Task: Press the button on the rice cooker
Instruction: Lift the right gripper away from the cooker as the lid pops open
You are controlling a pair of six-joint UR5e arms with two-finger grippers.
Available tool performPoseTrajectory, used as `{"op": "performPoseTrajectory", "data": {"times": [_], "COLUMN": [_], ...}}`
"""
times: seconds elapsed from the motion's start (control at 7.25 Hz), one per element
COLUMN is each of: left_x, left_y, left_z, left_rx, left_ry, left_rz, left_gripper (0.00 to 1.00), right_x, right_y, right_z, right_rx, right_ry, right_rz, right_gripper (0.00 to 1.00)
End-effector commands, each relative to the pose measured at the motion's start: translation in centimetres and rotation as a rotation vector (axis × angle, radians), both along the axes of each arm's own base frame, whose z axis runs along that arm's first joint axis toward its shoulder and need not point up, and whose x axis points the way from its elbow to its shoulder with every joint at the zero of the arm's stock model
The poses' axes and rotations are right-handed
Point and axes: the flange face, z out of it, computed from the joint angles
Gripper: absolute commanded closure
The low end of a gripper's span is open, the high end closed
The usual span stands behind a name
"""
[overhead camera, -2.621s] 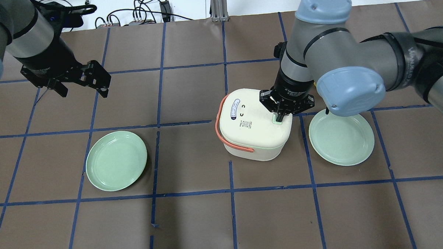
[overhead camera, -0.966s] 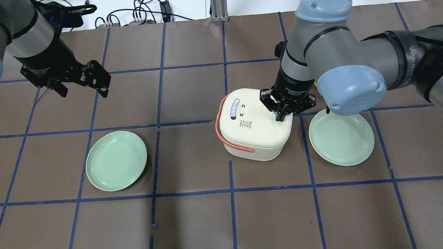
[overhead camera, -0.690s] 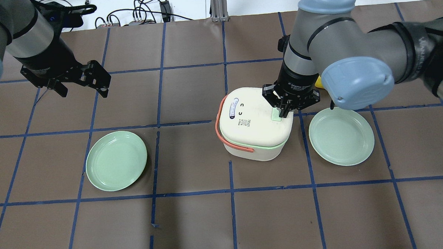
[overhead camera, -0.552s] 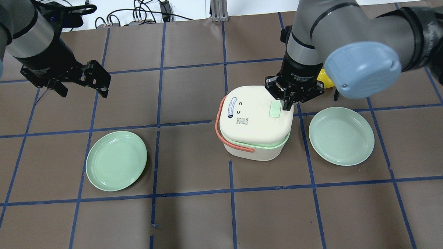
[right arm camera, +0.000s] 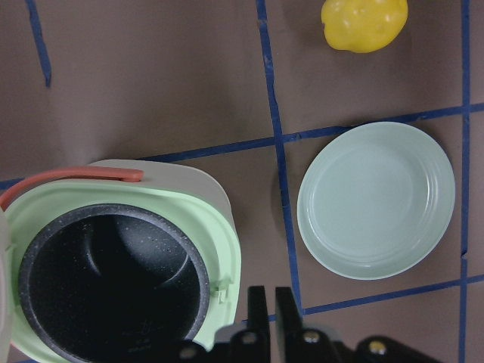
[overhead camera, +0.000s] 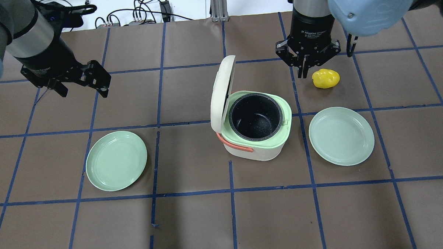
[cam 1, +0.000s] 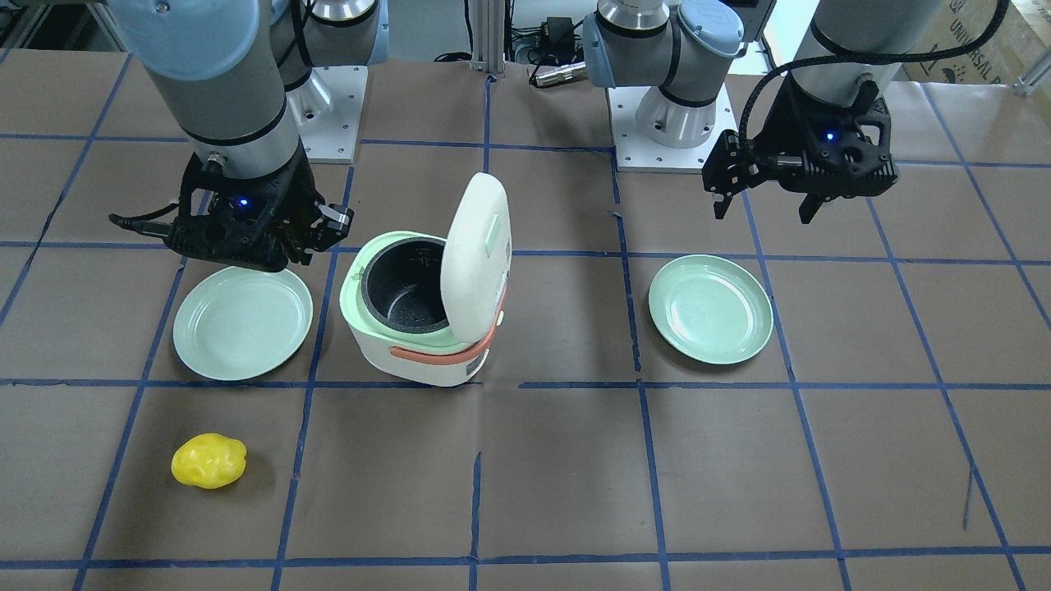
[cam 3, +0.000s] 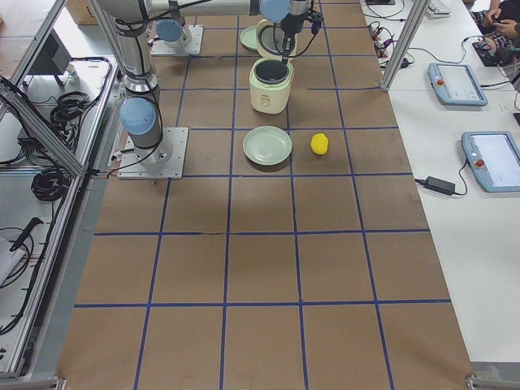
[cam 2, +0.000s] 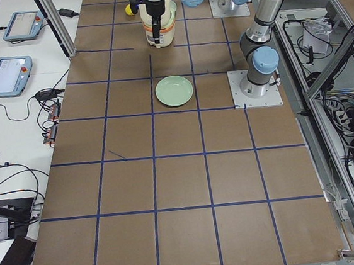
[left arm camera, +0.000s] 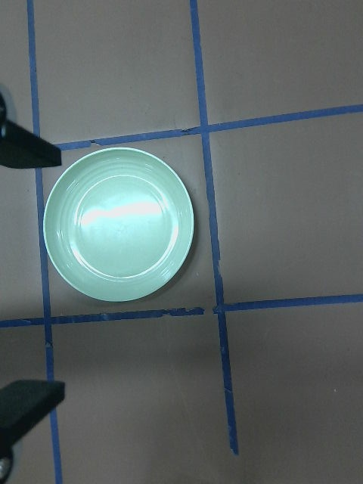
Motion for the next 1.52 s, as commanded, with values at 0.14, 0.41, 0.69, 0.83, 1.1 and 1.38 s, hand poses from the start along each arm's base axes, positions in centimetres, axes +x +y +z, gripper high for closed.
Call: {"op": "performPoseTrajectory", "data": {"times": [0.14,0.41,0.69,0.83,1.1,1.38], "left_x": [0.0,0.0,0.0,0.0,0.0,0.0], "left_y": [0.0,0.0,0.0,0.0,0.0,0.0], "left_z": [0.1,0.0,0.0,0.0,0.0,0.0], "left_rx": [-0.001,0.000,0.000,0.000,0.000,0.000], "left_ry": [0.000,0.000,0.000,0.000,0.000,0.000], "left_rz": [-0.001,0.001,-0.001,0.001,0.001,-0.001], "left_gripper": [0.00,0.00,0.00,0.00,0.00,0.00], "right_x": [0.0,0.0,0.2,0.2,-0.6,-1.8], "right_y": [-0.6,-0.1,2.3,2.7,2.9,2.7], "right_z": [0.7,2.3,5.1,5.8,2.8,2.2], "right_rx": [-0.043,-0.074,-0.116,-0.129,-0.070,-0.071], "right_ry": [-0.001,-0.007,-0.079,-0.089,-0.084,-0.076], "right_rz": [0.066,0.064,0.063,0.069,0.053,0.041], "right_gripper": [0.11,0.00,0.00,0.00,0.00,0.00]}}
